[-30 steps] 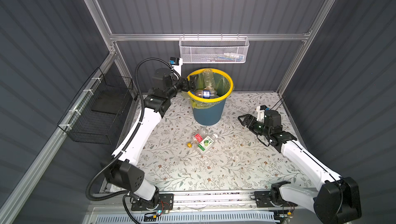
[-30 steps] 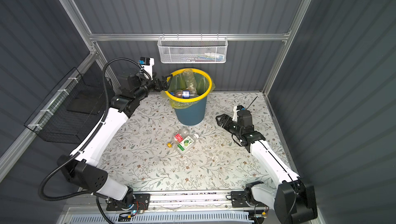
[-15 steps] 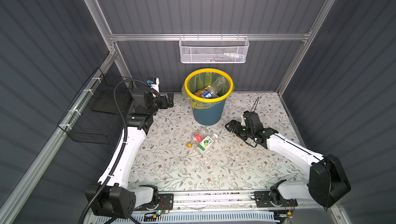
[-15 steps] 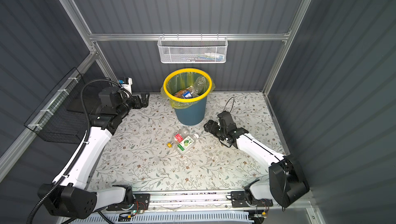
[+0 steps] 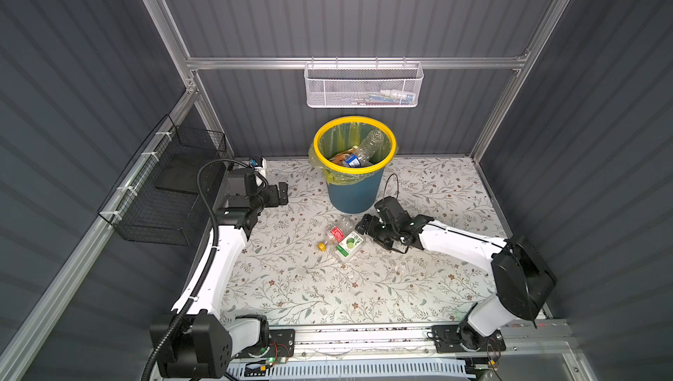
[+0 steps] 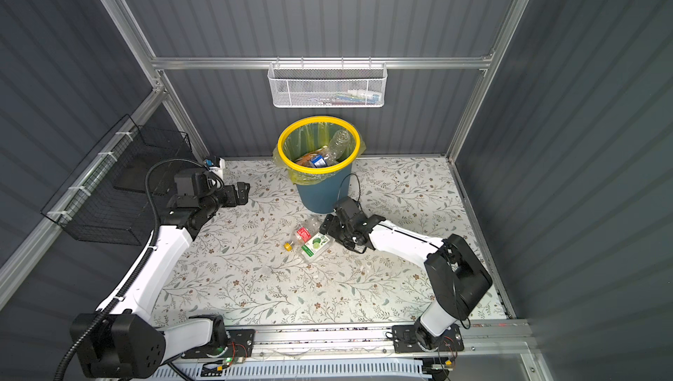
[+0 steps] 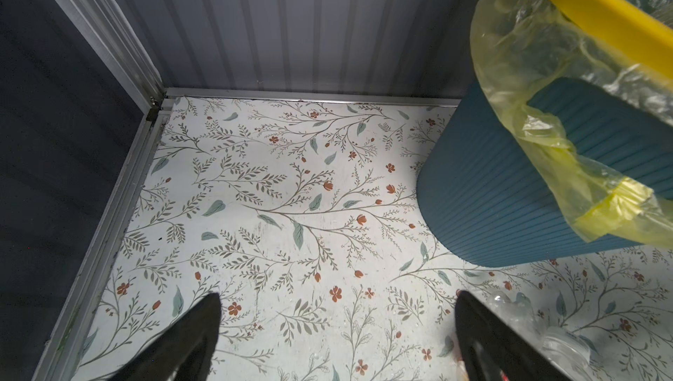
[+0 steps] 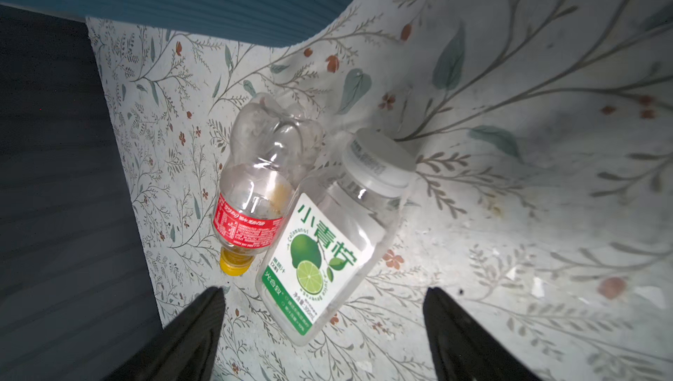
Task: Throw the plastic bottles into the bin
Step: 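Withdraw the left arm while the right gripper reaches down to the lime-label bottle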
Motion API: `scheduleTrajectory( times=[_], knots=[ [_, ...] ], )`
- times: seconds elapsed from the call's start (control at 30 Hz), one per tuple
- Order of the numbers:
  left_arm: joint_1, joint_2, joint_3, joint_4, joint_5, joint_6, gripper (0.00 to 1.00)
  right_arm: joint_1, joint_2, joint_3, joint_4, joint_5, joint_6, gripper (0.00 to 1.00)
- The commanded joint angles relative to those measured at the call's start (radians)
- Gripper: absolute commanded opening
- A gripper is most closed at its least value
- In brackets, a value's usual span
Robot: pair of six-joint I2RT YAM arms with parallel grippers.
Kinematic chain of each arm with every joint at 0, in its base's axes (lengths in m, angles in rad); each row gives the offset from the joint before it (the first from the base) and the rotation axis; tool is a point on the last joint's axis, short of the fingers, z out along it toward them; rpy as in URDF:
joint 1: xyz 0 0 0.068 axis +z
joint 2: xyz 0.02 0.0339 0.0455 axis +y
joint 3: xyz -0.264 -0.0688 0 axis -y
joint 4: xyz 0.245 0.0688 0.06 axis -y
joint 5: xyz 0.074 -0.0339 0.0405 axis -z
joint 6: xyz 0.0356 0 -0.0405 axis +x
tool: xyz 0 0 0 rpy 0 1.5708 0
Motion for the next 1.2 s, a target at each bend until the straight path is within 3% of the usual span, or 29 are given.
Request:
scheduleTrajectory(
  times=[0.0, 0.67, 1.17],
  knots=[
    [0.004, -0.003, -0.003, 0.015, 0.042, 0.002, 1.0, 0.026, 0.062, 0.057, -0.06, -0.004, 0.059, 0.87],
    [0.011, 0.0, -0.012, 0.013, 0.067, 0.003, 1.0, 0.058, 0.247, 0.173, -0.166, -0.028, 0.157, 0.89],
    [0.015, 0.01, -0.01, 0.011, 0.078, 0.003, 1.0, -0.017, 0.171, 0.084, -0.203, 0.031, 0.144, 0.88]
  ],
)
